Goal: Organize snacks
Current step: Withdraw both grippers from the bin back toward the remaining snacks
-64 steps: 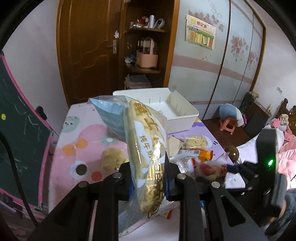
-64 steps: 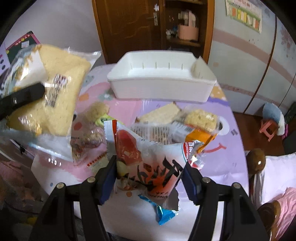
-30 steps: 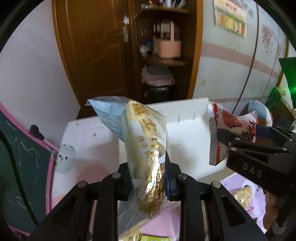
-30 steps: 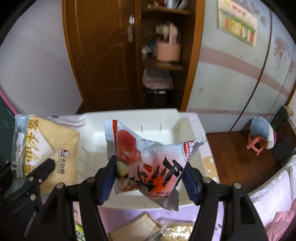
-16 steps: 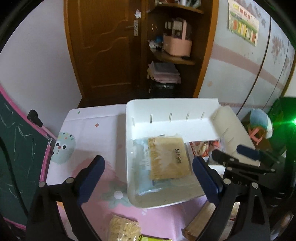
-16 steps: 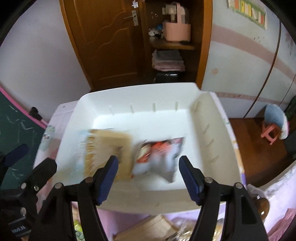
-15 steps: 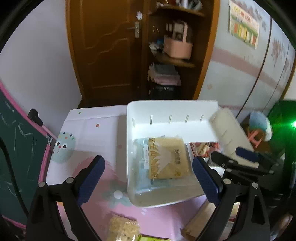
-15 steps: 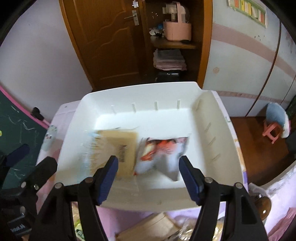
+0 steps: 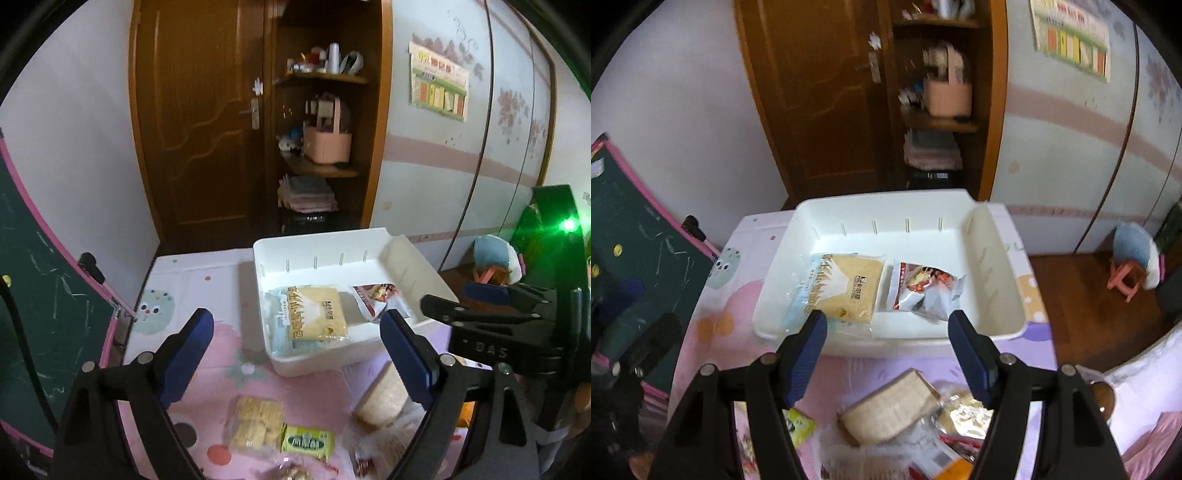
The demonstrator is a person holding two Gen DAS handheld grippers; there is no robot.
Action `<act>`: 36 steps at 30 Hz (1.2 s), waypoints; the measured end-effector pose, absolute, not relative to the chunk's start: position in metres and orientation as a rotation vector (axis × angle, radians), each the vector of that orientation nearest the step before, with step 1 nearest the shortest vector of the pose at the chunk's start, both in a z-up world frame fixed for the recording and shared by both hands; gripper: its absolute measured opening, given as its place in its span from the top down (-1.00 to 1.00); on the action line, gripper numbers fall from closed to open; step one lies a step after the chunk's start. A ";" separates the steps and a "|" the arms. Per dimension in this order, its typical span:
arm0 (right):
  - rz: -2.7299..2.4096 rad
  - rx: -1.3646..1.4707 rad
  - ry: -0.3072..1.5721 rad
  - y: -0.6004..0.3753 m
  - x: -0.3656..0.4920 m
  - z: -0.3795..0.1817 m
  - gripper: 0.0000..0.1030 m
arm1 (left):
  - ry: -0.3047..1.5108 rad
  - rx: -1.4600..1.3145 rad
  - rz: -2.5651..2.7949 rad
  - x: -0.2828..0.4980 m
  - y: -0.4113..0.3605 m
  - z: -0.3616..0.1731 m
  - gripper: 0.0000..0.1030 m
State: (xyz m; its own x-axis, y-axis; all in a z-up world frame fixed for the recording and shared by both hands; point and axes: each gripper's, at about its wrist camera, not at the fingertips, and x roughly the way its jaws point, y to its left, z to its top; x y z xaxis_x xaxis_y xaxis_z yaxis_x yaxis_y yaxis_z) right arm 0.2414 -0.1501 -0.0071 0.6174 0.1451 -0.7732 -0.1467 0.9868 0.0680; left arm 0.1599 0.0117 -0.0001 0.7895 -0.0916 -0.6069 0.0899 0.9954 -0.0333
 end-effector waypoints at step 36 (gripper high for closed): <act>0.110 -0.103 0.679 -0.173 0.035 0.006 -0.59 | 0.706 -0.159 -0.117 -0.002 0.071 -0.026 -0.96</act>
